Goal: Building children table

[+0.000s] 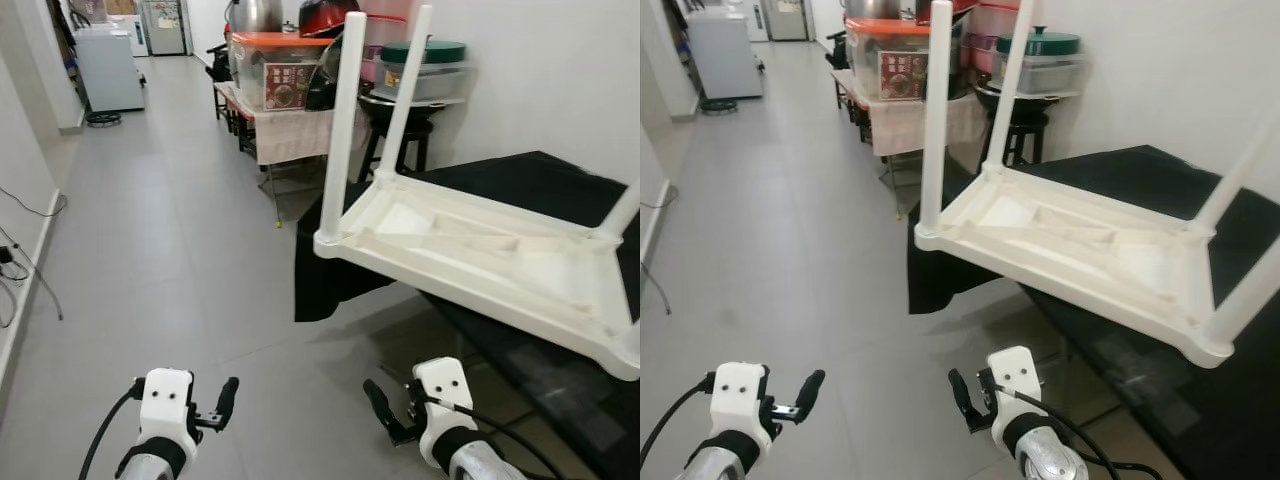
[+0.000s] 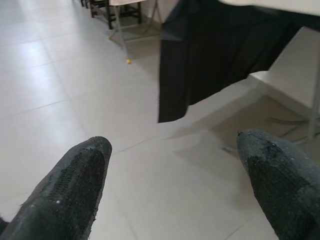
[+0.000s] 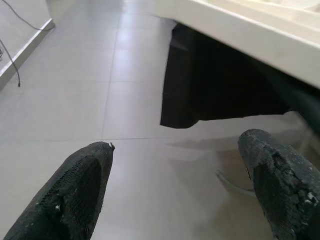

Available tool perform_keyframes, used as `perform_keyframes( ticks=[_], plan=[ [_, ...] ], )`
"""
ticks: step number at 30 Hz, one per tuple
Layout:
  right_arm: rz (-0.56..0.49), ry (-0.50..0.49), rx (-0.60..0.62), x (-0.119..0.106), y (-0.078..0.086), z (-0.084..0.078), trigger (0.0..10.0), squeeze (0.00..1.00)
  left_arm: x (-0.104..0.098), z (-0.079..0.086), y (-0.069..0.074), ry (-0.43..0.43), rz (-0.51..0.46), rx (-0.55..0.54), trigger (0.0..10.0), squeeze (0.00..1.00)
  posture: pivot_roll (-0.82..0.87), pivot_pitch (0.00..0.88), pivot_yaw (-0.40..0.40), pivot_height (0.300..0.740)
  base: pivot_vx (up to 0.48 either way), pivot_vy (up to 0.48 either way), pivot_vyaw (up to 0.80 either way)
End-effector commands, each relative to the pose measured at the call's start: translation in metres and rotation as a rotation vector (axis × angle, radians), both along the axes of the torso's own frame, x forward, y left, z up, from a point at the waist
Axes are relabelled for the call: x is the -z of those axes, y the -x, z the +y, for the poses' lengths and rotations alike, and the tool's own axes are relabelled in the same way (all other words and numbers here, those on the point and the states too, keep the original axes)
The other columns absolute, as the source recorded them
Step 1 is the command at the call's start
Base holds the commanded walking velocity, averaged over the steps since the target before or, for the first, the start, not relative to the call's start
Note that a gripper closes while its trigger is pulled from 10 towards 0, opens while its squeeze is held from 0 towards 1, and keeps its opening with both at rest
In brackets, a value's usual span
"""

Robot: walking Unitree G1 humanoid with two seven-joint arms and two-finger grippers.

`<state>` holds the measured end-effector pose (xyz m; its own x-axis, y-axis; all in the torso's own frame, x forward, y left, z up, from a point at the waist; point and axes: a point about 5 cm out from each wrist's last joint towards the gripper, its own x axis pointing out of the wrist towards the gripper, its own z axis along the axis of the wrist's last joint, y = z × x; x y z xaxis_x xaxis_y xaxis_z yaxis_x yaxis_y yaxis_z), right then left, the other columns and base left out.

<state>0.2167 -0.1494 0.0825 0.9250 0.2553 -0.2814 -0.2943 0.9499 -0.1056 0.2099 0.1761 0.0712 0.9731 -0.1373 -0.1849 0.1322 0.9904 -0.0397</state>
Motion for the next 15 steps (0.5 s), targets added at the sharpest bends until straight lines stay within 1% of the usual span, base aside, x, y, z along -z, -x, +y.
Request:
perform_keyframes(
  ticks=[1, 15],
  plan=[
    [0.005, 0.000, 0.018, 0.0007, -0.0009, -0.0053, 10.0, 0.00, 0.0021, -0.0018, 0.0001, 0.009, 0.006, 0.012, 10.0, 0.00, -0.01, 0.000, -0.040, 0.740, 0.000, -0.480, 0.00],
    [0.017, -0.038, -0.022, 0.0010, -0.0027, -0.0033, 10.0, 0.00, 0.0023, -0.0024, -0.0015, 0.016, 0.005, 0.022, 10.0, 0.00, -0.01, 0.000, -0.041, 0.740, 0.000, -0.480, 0.00]
  ],
)
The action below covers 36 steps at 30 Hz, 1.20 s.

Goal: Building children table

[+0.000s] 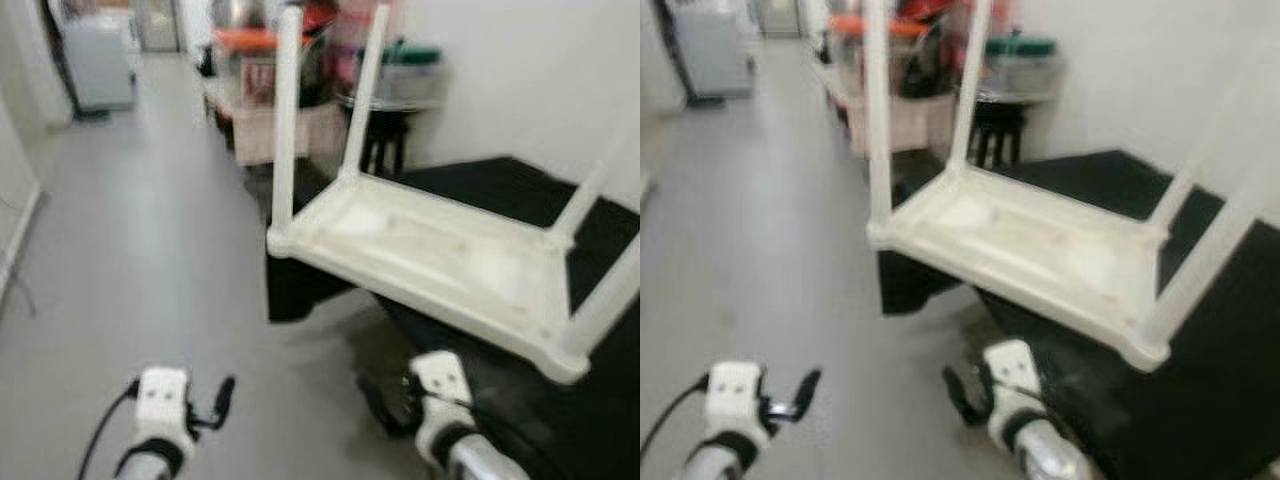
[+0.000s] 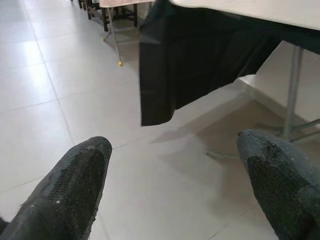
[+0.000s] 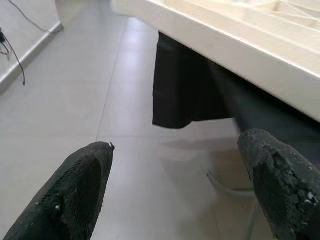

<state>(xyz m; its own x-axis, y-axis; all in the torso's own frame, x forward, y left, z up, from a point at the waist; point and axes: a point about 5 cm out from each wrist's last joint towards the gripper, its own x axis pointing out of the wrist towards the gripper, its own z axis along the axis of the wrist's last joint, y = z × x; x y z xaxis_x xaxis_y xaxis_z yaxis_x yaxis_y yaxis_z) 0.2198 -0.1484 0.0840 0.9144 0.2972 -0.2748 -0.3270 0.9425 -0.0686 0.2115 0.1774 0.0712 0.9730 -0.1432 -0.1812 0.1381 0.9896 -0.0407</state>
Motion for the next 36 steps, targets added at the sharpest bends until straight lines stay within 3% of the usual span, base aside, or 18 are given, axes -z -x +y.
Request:
perform_keyframes(
  ticks=[1, 36],
  plan=[
    [0.014, -0.005, 0.008, 0.0025, 0.0000, -0.0040, 10.0, 0.00, 0.0022, -0.0037, -0.0004, 0.016, 0.008, 0.017, 10.0, 0.00, -0.01, 0.000, -0.040, 0.740, 0.000, -0.480, 0.00],
    [0.038, -0.150, -0.151, 0.0026, -0.0020, 0.0004, 10.0, 0.00, -0.0029, -0.0077, -0.0025, 0.007, -0.013, 0.058, 10.0, 0.00, -0.01, 0.000, -0.047, 0.740, 0.000, -0.480, 0.00]
  ],
)
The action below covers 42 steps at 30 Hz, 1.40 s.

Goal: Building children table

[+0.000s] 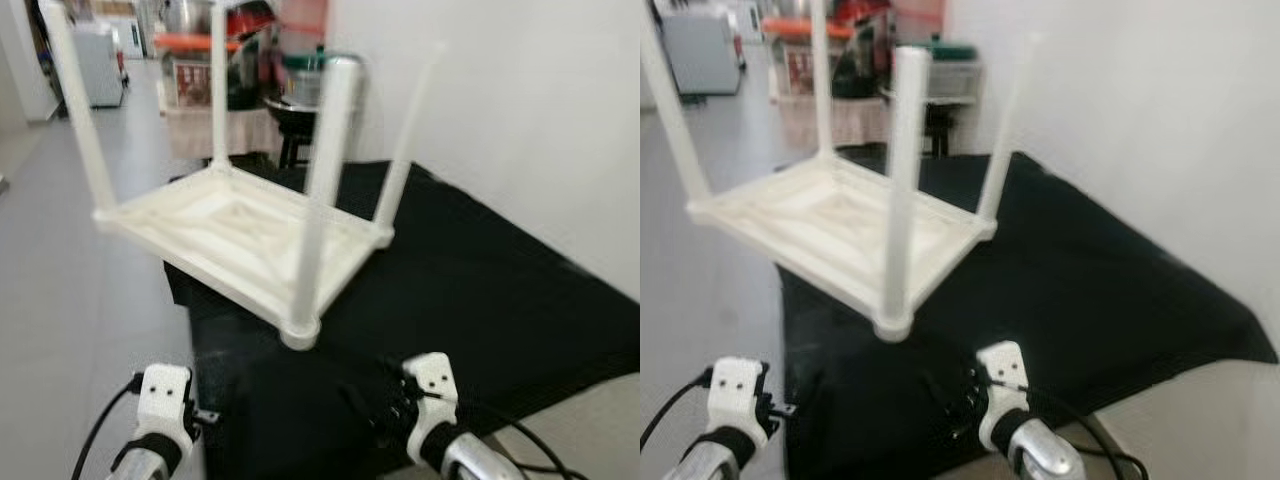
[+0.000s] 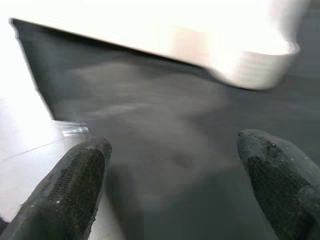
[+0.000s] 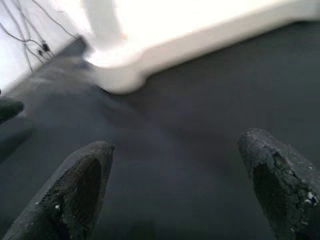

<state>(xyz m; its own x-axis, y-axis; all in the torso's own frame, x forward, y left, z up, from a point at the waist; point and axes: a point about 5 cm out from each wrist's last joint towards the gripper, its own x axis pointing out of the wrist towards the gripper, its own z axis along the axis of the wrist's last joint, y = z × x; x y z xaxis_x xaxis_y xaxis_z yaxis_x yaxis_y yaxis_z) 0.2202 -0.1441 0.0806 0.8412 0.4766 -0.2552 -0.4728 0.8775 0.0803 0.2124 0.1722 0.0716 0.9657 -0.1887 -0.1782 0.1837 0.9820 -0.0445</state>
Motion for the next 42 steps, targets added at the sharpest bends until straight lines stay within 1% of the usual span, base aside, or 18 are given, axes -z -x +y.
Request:
perform_keyframes(
  ticks=[1, 7, 12, 17, 21, 29, 32, 33, 34, 37, 39, 41, 42],
  plan=[
    [-0.002, -0.005, 0.003, -0.001, -0.002, -0.004, 10.0, 0.00, -0.003, -0.003, -0.002, 0.002, -0.013, 0.013, 10.0, 0.00, 0.00, 0.000, -0.049, 0.740, 0.000, -0.480, 0.00],
    [-0.005, -0.001, -0.008, -0.001, -0.002, -0.004, 10.0, 0.00, -0.008, -0.007, -0.005, 0.010, -0.027, 0.016, 10.0, 0.00, -0.01, 0.000, -0.047, 0.740, 0.000, -0.469, 0.00],
    [-0.013, 0.003, 0.000, -0.002, -0.003, -0.005, 10.0, 0.00, -0.010, -0.008, -0.008, -0.005, -0.040, 0.006, 10.0, 0.00, -0.01, 0.000, -0.040, 0.740, 0.000, 0.000, 0.00],
    [-0.032, -0.001, 0.039, -0.005, -0.008, -0.006, 10.0, 0.00, -0.012, -0.006, -0.009, -0.025, -0.048, -0.012, 10.0, 0.00, 0.00, 0.000, -0.033, 0.740, 0.000, 0.000, 0.00],
    [-0.069, -0.008, 0.087, -0.012, -0.015, -0.008, 10.0, 0.00, -0.014, -0.006, -0.009, -0.025, -0.053, -0.023, 10.0, 0.00, 0.00, 0.000, -0.044, 0.740, 0.000, 0.000, 0.00],
    [-0.091, -0.036, 0.101, -0.020, -0.019, -0.007, 10.0, 0.00, -0.018, -0.007, -0.008, -0.025, -0.069, -0.038, 10.0, 0.00, 0.01, 0.000, -0.060, 0.740, 0.000, 0.000, 0.00],
    [-0.106, -0.055, 0.137, -0.027, -0.024, -0.009, 10.0, 0.00, -0.028, -0.005, -0.009, -0.032, -0.103, -0.063, 10.0, 0.00, 0.01, 0.000, -0.060, 0.740, 0.000, 0.000, 0.00],
    [-0.106, -0.055, 0.137, -0.027, -0.024, -0.009, 10.0, 0.00, -0.028, -0.005, -0.009, -0.032, -0.103, -0.063, 10.0, 0.00, 0.01, 0.000, -0.060, 0.740, 0.000, 0.000, 0.00],
    [-0.110, -0.054, 0.162, -0.029, -0.024, -0.010, 10.0, 0.00, -0.031, -0.004, -0.007, -0.030, -0.111, -0.068, 10.0, 0.00, 0.01, 0.000, -0.061, 0.740, 0.000, 0.000, 0.00],
    [-0.111, -0.054, 0.179, -0.030, -0.024, -0.011, 10.0, 0.00, -0.032, -0.004, -0.006, -0.029, -0.114, -0.071, 10.0, 0.00, 0.01, 0.000, -0.061, 0.740, 0.000, 0.000, 0.00],
    [-0.118, -0.058, 0.225, -0.035, -0.023, -0.016, 10.0, 0.00, -0.036, -0.004, 0.000, -0.018, -0.116, -0.059, 10.0, 0.00, 0.00, 0.010, -0.057, 0.740, 0.000, 0.000, 0.00],
    [-0.121, -0.058, 0.238, -0.036, -0.023, -0.017, 10.0, 0.00, -0.037, -0.004, 0.002, -0.015, -0.114, -0.052, 10.0, 0.00, 0.00, 0.010, -0.057, 0.740, 0.000, 0.000, 0.00],
    [-0.124, -0.044, 0.248, -0.037, -0.020, -0.018, 10.0, 0.00, -0.037, -0.005, 0.006, -0.008, -0.109, -0.036, 10.0, 0.00, 0.00, 0.017, -0.057, 0.740, 0.000, 0.000, 0.00]
  ],
)
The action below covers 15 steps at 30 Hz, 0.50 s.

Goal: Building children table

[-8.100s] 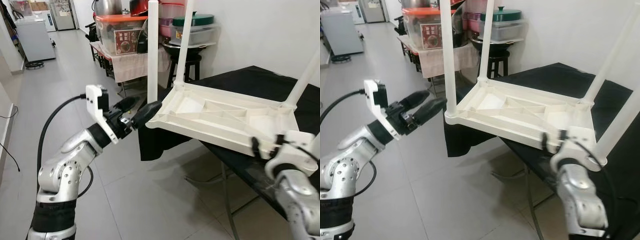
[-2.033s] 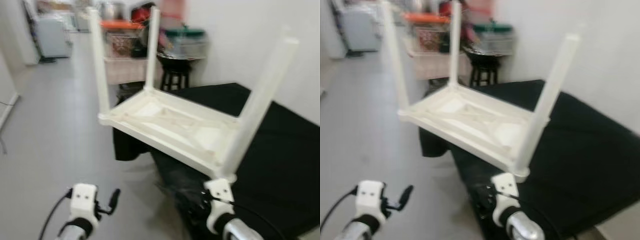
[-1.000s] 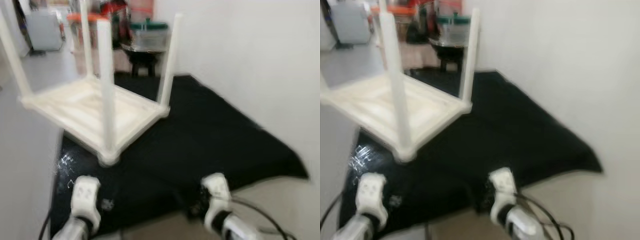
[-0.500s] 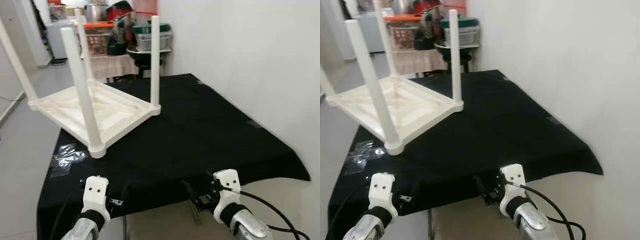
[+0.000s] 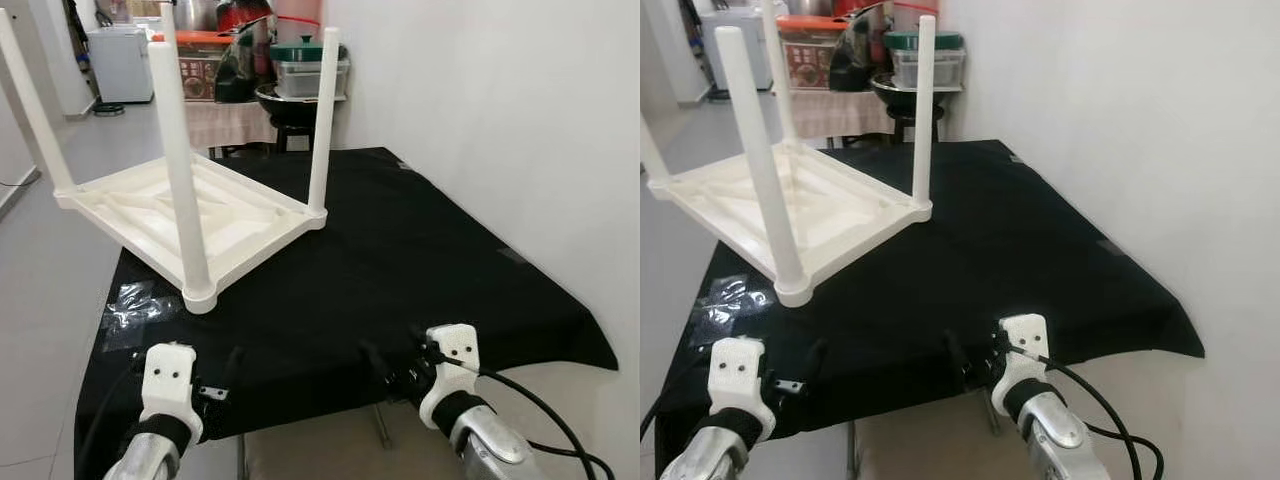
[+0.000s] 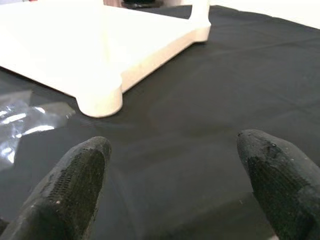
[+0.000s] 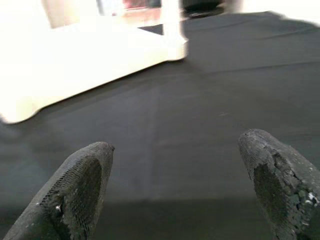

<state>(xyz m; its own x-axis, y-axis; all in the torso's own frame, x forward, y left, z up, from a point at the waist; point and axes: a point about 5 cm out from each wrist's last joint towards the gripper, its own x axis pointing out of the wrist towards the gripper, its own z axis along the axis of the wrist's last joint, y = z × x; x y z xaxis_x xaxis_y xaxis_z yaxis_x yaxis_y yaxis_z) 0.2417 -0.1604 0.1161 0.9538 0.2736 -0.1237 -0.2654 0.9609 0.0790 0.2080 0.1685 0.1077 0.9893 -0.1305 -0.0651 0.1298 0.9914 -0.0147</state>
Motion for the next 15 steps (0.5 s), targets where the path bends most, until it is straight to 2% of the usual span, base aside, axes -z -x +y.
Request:
perform_keyframes(
  ticks=[1, 4, 8, 11, 15],
  plan=[
    [0.005, 0.022, 0.025, -0.002, 0.004, -0.003, 10.0, 0.00, -0.001, -0.002, 0.003, 0.011, 0.013, 0.031, 10.0, 0.00, 0.00, 0.017, -0.059, 0.740, 0.000, 0.000, 0.00],
    [0.009, 0.043, 0.040, -0.002, 0.006, -0.004, 10.0, 0.00, -0.001, -0.003, 0.003, 0.022, 0.013, 0.035, 10.0, 0.00, 0.00, 0.017, -0.060, 0.740, 0.000, 0.000, 0.00],
    [0.003, 0.098, 0.082, -0.005, 0.005, -0.007, 10.0, 0.00, -0.005, -0.005, -0.005, 0.048, 0.003, 0.053, 10.0, 0.00, 0.00, 0.029, -0.062, 0.740, 0.000, 0.000, 0.00],
    [-0.018, 0.143, 0.144, -0.010, -0.007, -0.012, 10.0, 0.00, -0.013, -0.016, -0.028, 0.054, -0.039, 0.140, 10.0, 0.00, -0.01, 0.000, -0.054, 0.740, 0.000, 0.000, 0.00],
    [-0.018, 0.143, 0.144, -0.010, -0.007, -0.012, 10.0, 0.00, -0.013, -0.016, -0.028, 0.054, -0.039, 0.140, 10.0, 0.00, -0.01, 0.000, -0.054, 0.740, 0.000, 0.000, 0.00]
  ],
)
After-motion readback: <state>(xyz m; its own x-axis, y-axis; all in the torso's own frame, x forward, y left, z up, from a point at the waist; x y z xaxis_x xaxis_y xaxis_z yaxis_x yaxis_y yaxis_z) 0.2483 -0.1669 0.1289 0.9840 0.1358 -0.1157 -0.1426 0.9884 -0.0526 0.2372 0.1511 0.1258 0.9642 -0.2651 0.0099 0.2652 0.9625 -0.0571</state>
